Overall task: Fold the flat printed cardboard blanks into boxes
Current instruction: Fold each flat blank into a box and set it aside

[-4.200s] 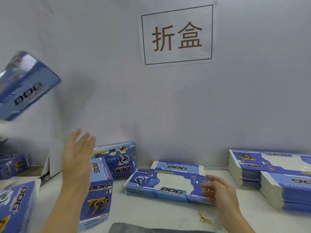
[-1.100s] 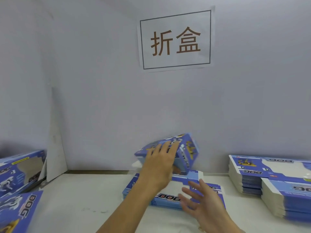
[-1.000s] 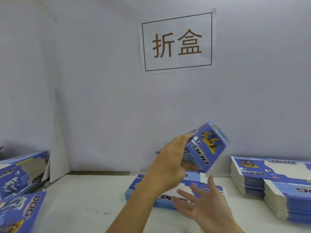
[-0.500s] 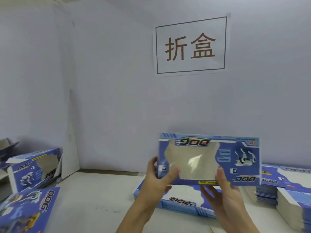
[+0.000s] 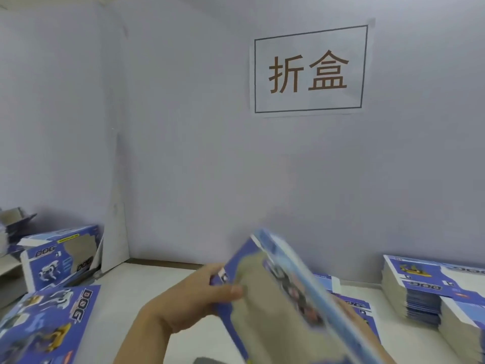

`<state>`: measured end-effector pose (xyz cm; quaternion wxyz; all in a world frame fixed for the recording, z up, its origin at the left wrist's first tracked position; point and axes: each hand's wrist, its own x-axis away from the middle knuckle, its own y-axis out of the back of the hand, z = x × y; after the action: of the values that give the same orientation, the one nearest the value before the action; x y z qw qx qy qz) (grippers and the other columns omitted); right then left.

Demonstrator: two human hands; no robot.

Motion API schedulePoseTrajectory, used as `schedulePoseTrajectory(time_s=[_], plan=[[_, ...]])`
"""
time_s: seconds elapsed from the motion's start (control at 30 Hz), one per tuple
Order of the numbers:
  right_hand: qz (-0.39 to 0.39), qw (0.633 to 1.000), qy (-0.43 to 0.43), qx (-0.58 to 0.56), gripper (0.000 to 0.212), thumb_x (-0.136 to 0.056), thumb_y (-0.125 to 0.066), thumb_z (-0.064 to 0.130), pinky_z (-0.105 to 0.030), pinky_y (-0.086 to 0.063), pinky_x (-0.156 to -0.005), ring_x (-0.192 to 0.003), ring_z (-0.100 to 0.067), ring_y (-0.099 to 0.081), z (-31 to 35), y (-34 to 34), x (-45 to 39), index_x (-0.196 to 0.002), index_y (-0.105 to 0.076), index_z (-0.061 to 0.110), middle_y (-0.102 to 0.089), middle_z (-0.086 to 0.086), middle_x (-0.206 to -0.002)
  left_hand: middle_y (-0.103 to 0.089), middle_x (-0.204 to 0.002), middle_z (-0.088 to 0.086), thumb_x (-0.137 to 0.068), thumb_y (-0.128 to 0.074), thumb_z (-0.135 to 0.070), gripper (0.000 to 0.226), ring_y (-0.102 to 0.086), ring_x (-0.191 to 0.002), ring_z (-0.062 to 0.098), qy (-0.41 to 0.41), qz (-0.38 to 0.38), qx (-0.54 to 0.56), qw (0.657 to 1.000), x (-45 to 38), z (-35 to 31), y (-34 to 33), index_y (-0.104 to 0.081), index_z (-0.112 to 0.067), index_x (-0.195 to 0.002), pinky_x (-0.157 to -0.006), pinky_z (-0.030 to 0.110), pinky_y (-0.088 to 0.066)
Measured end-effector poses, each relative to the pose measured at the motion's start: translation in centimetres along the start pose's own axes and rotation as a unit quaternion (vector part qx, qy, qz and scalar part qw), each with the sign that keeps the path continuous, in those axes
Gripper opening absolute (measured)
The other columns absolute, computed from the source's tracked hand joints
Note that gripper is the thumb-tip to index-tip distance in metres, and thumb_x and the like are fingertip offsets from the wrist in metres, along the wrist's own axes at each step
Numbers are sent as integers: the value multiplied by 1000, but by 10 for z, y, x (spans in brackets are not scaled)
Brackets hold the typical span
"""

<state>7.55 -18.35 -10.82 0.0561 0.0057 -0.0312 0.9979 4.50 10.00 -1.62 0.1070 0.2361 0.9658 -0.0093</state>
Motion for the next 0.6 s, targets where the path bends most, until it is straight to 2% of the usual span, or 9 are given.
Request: schedulePoseTrajectory(time_s=[0.03,0.1,0.2,0.23,0.3,0.4,0.5,0.53,0.6], plan=[[24,998,-63,-11,42,-101,-49,-1,-44,-43,-107,-129,-46,-50,9,-5,1,-140,-46,11,-52,-24,-141,-73,-111,15,-66,-90,-40,59,-71,-102,32,-45,-62,70,995,-4,-5,-2,-72,-7,-111,-88,45,-57],[42,990,-128,-36,38,-96,-60,2,-48,-51,-92,-107,-45,-66,22,-10,8,-129,-55,18,-66,-21,-121,-74,-97,8,-69,-80,-47,50,-74,-93,30,-173,-225,269,920,-9,-16,6,-69,-8,-99,-84,46,-58],[53,991,-120,-25,41,-93,-64,1,-55,-48,-100,-101,-43,-68,21,-12,10,-127,-58,22,-67,-19,-117,-48,-146,11,-78,-51,-71,96,-54,-123,34,-261,-329,400,815,0,-20,37,-37,-7,-149,-101,49,-46],[60,991,-121,-23,41,-93,-64,2,-57,-45,-103,-102,-43,-67,22,-13,11,-128,-58,22,-66,-19,-119,-42,-150,10,-78,-50,-72,103,-50,-126,36,-238,-342,410,812,5,-15,46,-25,-6,-154,-100,48,-44],[47,990,-131,-10,41,-94,-63,1,-56,-45,-104,-105,-43,-65,23,-14,11,-129,-57,21,-63,-20,-122,-51,-144,11,-86,-55,-58,86,-53,-128,34,-191,-353,382,832,11,0,59,-34,-7,-151,-95,46,-46],[57,993,-104,8,41,-95,-59,-1,-51,-51,-90,-99,-40,-64,24,-13,14,-132,-54,16,-64,-21,-117,-69,-125,9,-101,-50,-29,37,-65,-118,30,-118,-357,279,884,5,13,54,-59,-10,-130,-91,43,-51],[81,992,-77,65,40,-95,-59,-1,-40,-54,-77,-97,-35,-65,23,-14,14,-133,-55,9,-62,-12,-111,-72,-116,4,-102,-54,-23,21,-67,-108,23,-1,-356,-48,933,-5,19,35,-68,-16,-116,-93,42,-52],[88,990,-70,82,40,-94,-60,-2,-38,-55,-77,-98,-35,-66,22,-14,13,-132,-56,7,-60,-10,-112,-69,-119,-2,-100,-56,-27,22,-63,-111,18,37,-353,-198,914,-8,22,34,-67,-20,-118,-97,38,-50],[102,987,-76,95,38,-93,-61,-2,-41,-56,-83,-101,-36,-66,19,-13,10,-130,-57,6,-60,-12,-115,-60,-130,-8,-98,-57,-38,32,-53,-123,15,112,-381,-447,802,-11,27,44,-60,-26,-127,-104,33,-41]])
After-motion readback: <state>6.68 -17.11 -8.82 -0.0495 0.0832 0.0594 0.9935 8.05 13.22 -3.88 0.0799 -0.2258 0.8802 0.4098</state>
